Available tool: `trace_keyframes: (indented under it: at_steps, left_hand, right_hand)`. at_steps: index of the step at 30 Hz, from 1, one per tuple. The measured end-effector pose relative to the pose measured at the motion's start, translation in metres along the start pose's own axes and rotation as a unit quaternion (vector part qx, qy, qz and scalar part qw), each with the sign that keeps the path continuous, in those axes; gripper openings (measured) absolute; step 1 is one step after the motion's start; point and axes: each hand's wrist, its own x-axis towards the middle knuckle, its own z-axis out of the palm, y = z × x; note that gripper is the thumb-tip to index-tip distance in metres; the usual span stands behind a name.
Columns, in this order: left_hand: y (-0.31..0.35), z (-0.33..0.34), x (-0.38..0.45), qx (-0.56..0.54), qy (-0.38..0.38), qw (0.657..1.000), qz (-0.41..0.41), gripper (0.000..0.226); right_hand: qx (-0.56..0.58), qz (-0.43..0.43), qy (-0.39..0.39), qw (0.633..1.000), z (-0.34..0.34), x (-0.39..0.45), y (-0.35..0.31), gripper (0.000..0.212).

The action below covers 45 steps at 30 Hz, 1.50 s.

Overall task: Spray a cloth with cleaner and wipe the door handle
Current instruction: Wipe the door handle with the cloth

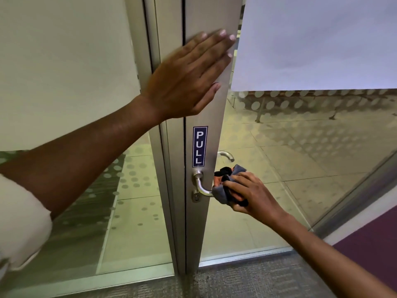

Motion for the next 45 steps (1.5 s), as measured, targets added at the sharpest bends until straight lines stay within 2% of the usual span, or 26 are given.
trace_keyframes:
  at_steps: [2, 7, 11, 15, 18, 21, 26, 30, 34, 37, 40, 45]
  left_hand:
    - [0.001, 0.000, 0.001, -0.005, 0.000, 1.000, -0.004, 0.060]
    - [0.002, 0.001, 0.002, -0.003, 0.001, 1.000, -0.001, 0.067]
    - [0.002, 0.002, 0.002, -0.001, -0.013, 1.000, -0.001, 0.071]
    - [0.001, 0.001, 0.001, 0.008, -0.016, 1.000, -0.001, 0.072]
    - [0.001, 0.002, 0.001, 0.011, -0.010, 1.000, -0.002, 0.071]
    - [0.001, 0.002, 0.000, 0.013, -0.005, 1.000, -0.005, 0.069]
    - [0.002, 0.002, 0.002, 0.010, 0.008, 1.000, -0.004, 0.067]
    - [0.003, 0.001, 0.004, 0.014, 0.008, 1.000, -0.005, 0.066]
    - [0.003, 0.000, 0.003, 0.013, 0.012, 1.000, -0.005, 0.065]
    - [0.004, 0.000, 0.004, 0.012, 0.011, 1.000, -0.007, 0.065]
    - [0.005, 0.000, 0.004, 0.017, 0.004, 1.000, -0.006, 0.066]
    - [0.004, 0.000, 0.004, 0.025, -0.005, 1.000, -0.007, 0.067]
  right_hand:
    - [0.013, -0.005, -0.020, 1.000, 0.000, 0.004, 0.005, 0.062]
    - [0.007, 0.064, 0.034, 0.997, 0.015, 0.003, -0.030, 0.059]
    - [0.014, 0.108, 0.035, 0.993, 0.026, 0.013, -0.064, 0.058]
    - [-0.040, 0.169, 0.020, 0.985, 0.036, 0.034, -0.102, 0.061]
    - [-0.046, 0.209, 0.039, 0.976, 0.039, 0.042, -0.116, 0.063]
    - [-0.036, 0.171, 0.060, 0.983, 0.040, 0.034, -0.106, 0.055]
    - [-0.033, 0.073, 0.051, 0.995, 0.032, 0.017, -0.071, 0.050]
    - [-0.054, 0.035, 0.060, 0.996, 0.024, 0.004, -0.035, 0.050]
    - [-0.071, -0.031, 0.088, 0.993, 0.020, -0.003, -0.002, 0.039]
    - [-0.049, -0.065, 0.098, 0.992, 0.020, -0.002, 0.011, 0.039]
    - [-0.020, -0.058, 0.107, 0.992, 0.022, -0.001, 0.016, 0.039]
    - [-0.010, 0.016, 0.094, 0.995, 0.027, 0.002, -0.009, 0.043]
